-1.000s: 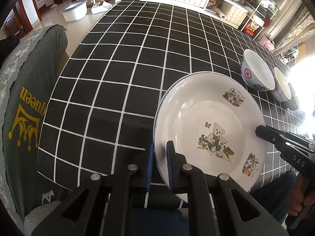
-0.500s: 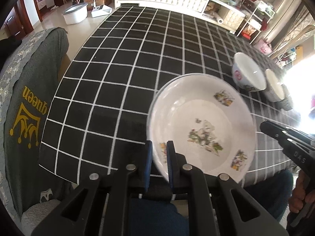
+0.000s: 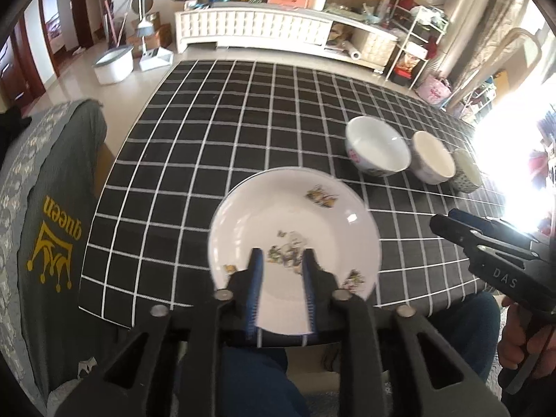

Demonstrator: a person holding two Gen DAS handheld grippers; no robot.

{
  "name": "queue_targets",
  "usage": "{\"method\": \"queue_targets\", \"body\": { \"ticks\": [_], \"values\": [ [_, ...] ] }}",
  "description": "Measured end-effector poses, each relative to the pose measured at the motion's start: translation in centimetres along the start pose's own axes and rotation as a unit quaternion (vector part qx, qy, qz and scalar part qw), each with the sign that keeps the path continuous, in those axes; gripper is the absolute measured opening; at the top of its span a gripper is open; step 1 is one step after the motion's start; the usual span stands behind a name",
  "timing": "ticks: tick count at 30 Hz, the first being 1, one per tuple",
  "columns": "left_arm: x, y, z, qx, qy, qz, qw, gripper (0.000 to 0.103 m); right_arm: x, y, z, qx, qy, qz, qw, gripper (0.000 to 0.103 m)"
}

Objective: Organize plates and bowls
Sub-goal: 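Open the right tool to release the bear-print plate and withdraw, then move the right tool to the rim of the plain white bowl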

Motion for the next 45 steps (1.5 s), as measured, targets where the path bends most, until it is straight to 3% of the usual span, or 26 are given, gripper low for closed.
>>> {"method": "queue_targets", "body": {
  "ticks": [7, 10, 20, 32, 39, 45],
  "values": [
    [-0.9, -1.4, -3.7, 0.026, 0.011, -0.012, 0.9995, 0.025, -2.8, -0.8, -1.7, -0.003, 0.014, -0.029, 0.999, 0.058],
    [-1.3, -2.2, -5.2, 0.035, 0.019, -0.020, 0.9990, 0.034, -3.5, -1.0, -2.5, -0.001, 0.020, -0.033, 0.999, 0.060],
    [-0.3, -5.4, -9.3, 0.072, 0.035, -0.025, 0.9965, 0.034, -3.8, -3.2, -6.3, 0.032, 0.029, -0.045, 0.998, 0.060],
    [4.6, -10.0, -8.7, 0.072, 0.029, -0.021, 0.9968, 0.034, -0.4, -7.0, -8.0, 0.034, 0.030, -0.055, 0.997, 0.060],
    [9.4, -11.7, -7.9, 0.087, 0.025, -0.008, 0.9958, 0.034, 4.1, -8.1, -7.9, 0.005, 0.034, -0.045, 0.998, 0.060],
    [13.7, -12.7, -7.1, 0.076, 0.042, 0.025, 0.9959, 0.022, 7.8, -8.3, -8.9, 0.009, 0.013, -0.021, 1.000, 0.054]
  ]
}}
Point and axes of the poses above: each gripper's, at about its wrist camera, not at the fingertips, and x roughly the way its jaws point, z to its left, y to its underside, the point moved 2 cm from there along x, roughly the way its jaws point, and after that the axes turned 8 degrees about y, right-handed, at the moved point
